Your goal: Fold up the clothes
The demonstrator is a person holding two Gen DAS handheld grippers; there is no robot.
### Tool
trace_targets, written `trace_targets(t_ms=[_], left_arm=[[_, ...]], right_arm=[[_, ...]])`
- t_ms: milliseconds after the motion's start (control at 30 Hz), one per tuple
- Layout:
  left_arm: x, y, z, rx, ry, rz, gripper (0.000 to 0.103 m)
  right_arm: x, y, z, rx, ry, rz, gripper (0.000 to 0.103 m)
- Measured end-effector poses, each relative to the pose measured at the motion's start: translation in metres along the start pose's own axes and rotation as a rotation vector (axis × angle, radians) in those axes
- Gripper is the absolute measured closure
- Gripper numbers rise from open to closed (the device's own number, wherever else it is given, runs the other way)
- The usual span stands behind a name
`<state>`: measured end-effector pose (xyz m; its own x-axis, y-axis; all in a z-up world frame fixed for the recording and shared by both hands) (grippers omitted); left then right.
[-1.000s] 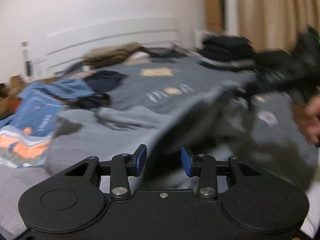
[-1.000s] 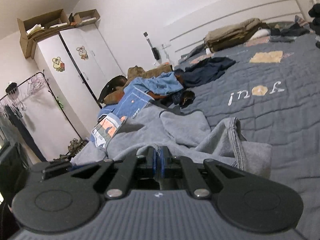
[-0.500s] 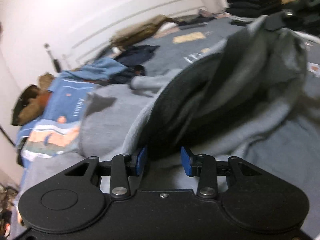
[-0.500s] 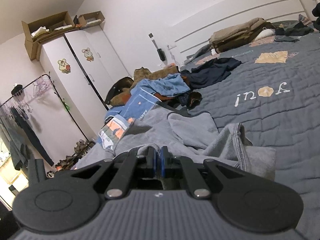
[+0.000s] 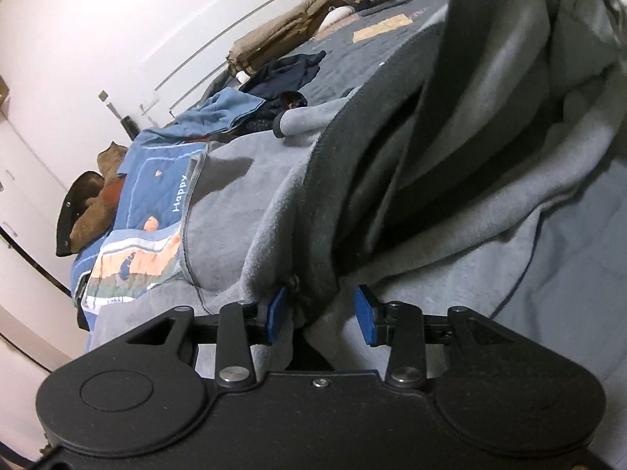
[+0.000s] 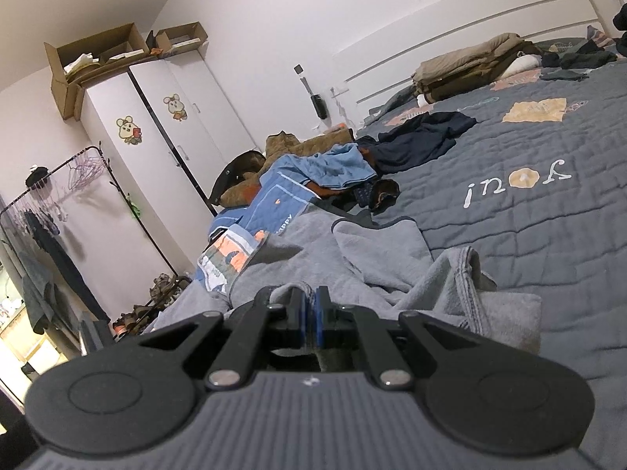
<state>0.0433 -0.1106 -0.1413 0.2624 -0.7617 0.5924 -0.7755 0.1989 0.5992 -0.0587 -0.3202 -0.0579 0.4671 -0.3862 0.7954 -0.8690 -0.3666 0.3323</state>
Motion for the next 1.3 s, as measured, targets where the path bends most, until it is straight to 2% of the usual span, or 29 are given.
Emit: trace_targets(t_ms=[267, 300, 333, 367, 533, 633, 733, 900, 967, 1033, 1200, 1300], left_arm=[[-0.001, -0.008, -0.002, 0.030, -0.007, 0.021, 0.065], [-0.001, -0.009, -0.001, 0.035, -0.012, 0.022, 0.067], [-0.001, -0.011, -0.001, 0.032, -0.008, 0.020, 0.078], [0.000, -0.011, -0.002, 0.026, 0.003, 0.020, 0.083], [0.009, 0.005, -0.019, -0.004, 0.103, 0.081, 0.090], [0.019, 0.021, -0.037, -0.031, 0.214, 0.147, 0.091], [0.029, 0.044, -0.055, -0.086, 0.339, 0.249, 0.091], [0.038, 0.080, -0.079, -0.299, 0.527, 0.436, 0.092], [0.039, 0.085, -0.087, -0.329, 0.580, 0.468, 0.092], [0.040, 0.082, -0.086, -0.313, 0.578, 0.443, 0.092], [0.039, 0.064, -0.059, -0.299, 0.440, 0.314, 0.091], [0.041, 0.067, -0.041, -0.321, 0.328, 0.296, 0.082]], right_arm=[[0.000, 0.003, -0.007, 0.018, 0.001, -0.018, 0.098], [-0.001, 0.003, -0.009, 0.016, 0.010, -0.021, 0.098], [-0.002, 0.003, -0.009, 0.016, 0.011, -0.024, 0.098], [-0.003, 0.002, -0.010, 0.017, 0.011, -0.027, 0.098], [0.001, 0.006, -0.006, 0.008, -0.001, -0.005, 0.098], [0.006, 0.013, -0.002, 0.007, -0.022, 0.026, 0.098], [0.014, 0.021, 0.003, 0.016, -0.057, 0.063, 0.098], [0.028, 0.037, 0.016, 0.043, -0.135, 0.135, 0.098], [0.034, 0.043, 0.021, 0.052, -0.157, 0.165, 0.098], [0.036, 0.046, 0.023, 0.040, -0.149, 0.168, 0.098], [0.031, 0.036, 0.024, 0.020, -0.133, 0.138, 0.098], [0.029, 0.033, 0.026, 0.014, -0.133, 0.128, 0.098]])
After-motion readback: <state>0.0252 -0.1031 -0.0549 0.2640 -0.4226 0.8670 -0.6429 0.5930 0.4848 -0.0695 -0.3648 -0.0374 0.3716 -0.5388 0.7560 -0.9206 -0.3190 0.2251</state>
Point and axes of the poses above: each gripper's, at about its wrist camera, not at the fingertips, and y roughly against the way its jaws point, z to its right, x to its top, the point moved 6 cm from there along -y, roughly the way its jaws point, and after that the axes turned 1 degree about -z, right-handed, at the moved point
